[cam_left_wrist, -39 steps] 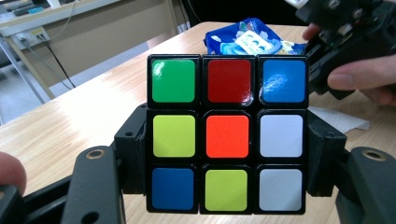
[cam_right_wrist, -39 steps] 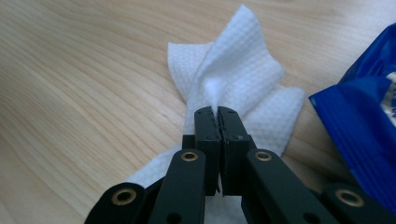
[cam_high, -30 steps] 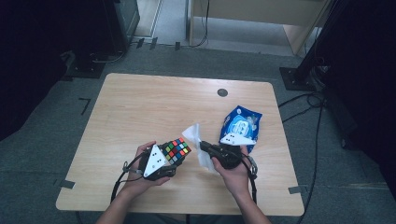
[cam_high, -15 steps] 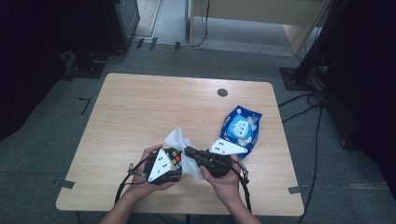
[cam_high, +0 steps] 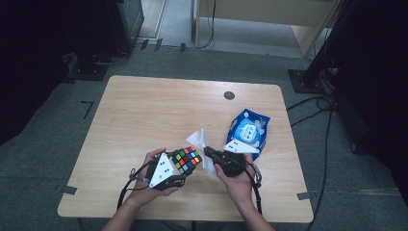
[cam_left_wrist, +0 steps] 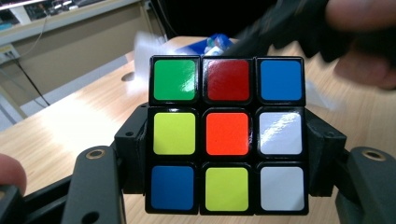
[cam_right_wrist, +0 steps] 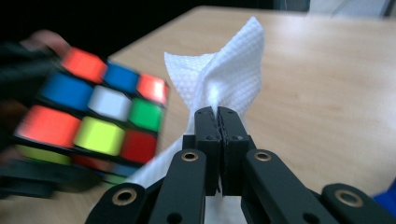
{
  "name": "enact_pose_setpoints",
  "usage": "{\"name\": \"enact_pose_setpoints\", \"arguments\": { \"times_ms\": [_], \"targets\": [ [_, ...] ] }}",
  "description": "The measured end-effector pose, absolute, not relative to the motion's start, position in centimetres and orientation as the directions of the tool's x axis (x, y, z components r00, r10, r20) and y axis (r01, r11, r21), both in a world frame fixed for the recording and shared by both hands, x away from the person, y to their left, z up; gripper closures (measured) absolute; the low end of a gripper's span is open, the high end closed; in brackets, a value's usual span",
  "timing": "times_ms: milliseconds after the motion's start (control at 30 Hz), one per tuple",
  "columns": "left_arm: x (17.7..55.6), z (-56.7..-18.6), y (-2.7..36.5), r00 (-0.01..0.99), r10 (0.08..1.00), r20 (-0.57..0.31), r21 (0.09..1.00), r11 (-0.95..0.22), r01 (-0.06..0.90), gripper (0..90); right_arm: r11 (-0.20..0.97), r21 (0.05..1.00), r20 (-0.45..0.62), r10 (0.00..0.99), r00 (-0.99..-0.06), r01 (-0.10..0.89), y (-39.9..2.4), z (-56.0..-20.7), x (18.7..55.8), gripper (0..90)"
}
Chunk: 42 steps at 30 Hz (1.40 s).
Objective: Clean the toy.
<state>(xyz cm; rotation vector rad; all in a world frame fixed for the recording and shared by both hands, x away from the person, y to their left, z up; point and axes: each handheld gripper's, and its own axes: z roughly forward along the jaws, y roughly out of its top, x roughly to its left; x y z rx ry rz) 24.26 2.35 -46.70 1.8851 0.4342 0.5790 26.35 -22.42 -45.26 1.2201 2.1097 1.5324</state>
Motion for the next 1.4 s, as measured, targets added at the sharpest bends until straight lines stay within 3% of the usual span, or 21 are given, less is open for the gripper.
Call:
{"name": "enact_pose_setpoints", "arguments": {
  "times_ms": [167, 333, 933, 1400],
  "targets": [
    [24.3, -46.9, 2.2, 0.817, 0.546, 0.187, 0.929, -0.369, 0.034, 33.9, 0.027, 0.925, 0.268, 0.659, -0.703, 0.378, -21.8, -42.0, 24.5, 89.0],
    [23.9, -46.7, 1.8, 0.823, 0.534, 0.195, 0.930, -0.368, 0.019, 33.9, 0.078, 0.940, 0.220, 0.607, -0.764, 0.332, -19.8, -41.5, 23.4, 89.0],
    [24.2, -46.4, 2.4, 0.827, 0.539, 0.160, 0.944, -0.329, 0.031, 34.0, 0.127, 0.875, 0.235, 0.731, -0.640, 0.467, -21.4, -45.0, 25.8, 88.8],
    [24.8, -46.5, 3.3, 0.807, 0.573, 0.142, 0.947, -0.316, 0.058, 34.0, 0.232, 0.818, 0.112, 0.834, -0.540, 0.527, -22.5, -47.5, 27.3, 88.7]
  ]
}}
